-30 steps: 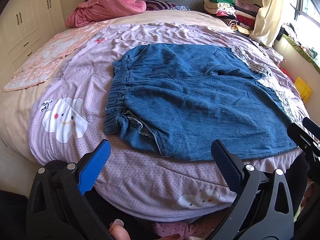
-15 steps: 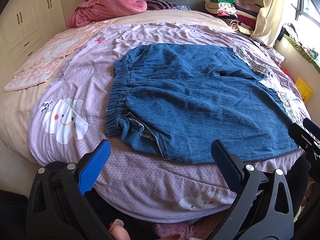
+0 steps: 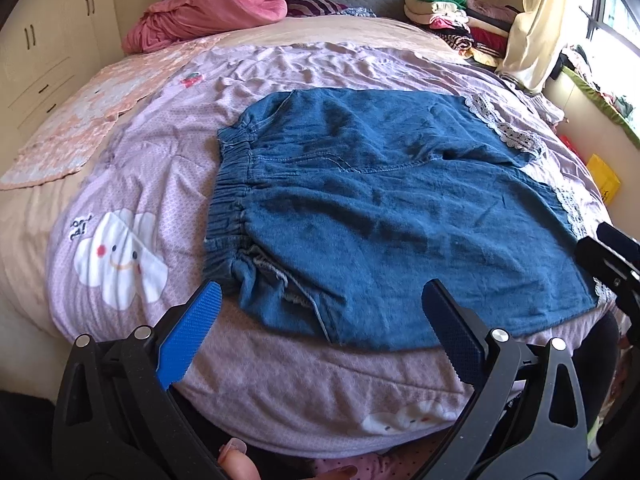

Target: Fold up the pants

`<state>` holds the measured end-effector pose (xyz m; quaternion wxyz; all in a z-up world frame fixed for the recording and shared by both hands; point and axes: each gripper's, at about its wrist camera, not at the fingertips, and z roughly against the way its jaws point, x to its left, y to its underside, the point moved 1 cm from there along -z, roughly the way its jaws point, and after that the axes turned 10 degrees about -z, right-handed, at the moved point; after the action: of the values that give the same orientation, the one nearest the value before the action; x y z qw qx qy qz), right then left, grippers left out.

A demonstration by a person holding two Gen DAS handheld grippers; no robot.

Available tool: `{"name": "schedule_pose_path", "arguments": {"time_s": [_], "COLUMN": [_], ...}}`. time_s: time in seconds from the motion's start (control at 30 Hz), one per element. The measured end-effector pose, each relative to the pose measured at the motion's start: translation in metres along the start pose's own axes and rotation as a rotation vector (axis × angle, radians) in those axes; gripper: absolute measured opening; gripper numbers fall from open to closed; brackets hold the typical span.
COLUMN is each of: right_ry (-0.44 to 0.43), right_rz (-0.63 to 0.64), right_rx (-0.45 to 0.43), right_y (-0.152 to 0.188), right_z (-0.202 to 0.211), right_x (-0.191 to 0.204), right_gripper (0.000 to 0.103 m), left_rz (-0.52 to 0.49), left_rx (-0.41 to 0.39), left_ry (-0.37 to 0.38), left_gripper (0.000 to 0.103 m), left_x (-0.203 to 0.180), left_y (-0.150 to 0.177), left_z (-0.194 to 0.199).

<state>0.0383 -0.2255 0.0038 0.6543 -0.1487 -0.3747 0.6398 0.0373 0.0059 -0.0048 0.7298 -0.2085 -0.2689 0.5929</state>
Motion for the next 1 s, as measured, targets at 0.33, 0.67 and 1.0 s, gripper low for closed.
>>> {"name": "schedule_pose_path", "arguments": {"time_s": [0.33, 0.67, 1.0], "right_ry": [-0.077, -0.175, -0.177], "right_rz": [0.058, 0.145, 0.212], "right_rx": [0.049, 0.144, 0.199], "right_y": [-0.059, -0.118, -0.164], "right_z": [-0.040, -0.113, -0.189], "right_x": [0.010, 0.033, 0.048], "right_gripper": [0.099, 0.099, 0.099], "left_rz": [-0.009, 0.010, 0.019], "left_rx": [0.051, 0.093, 0.116], "left_ry": [-0.004, 0.002, 0.104], "left_gripper": [0.095, 0.095, 0.077], "left_x": [0.047, 0.104, 0.131], "left_y": [-0.048, -0.095, -0.121], "left_z": [-0.037, -0.103, -0.167]}}
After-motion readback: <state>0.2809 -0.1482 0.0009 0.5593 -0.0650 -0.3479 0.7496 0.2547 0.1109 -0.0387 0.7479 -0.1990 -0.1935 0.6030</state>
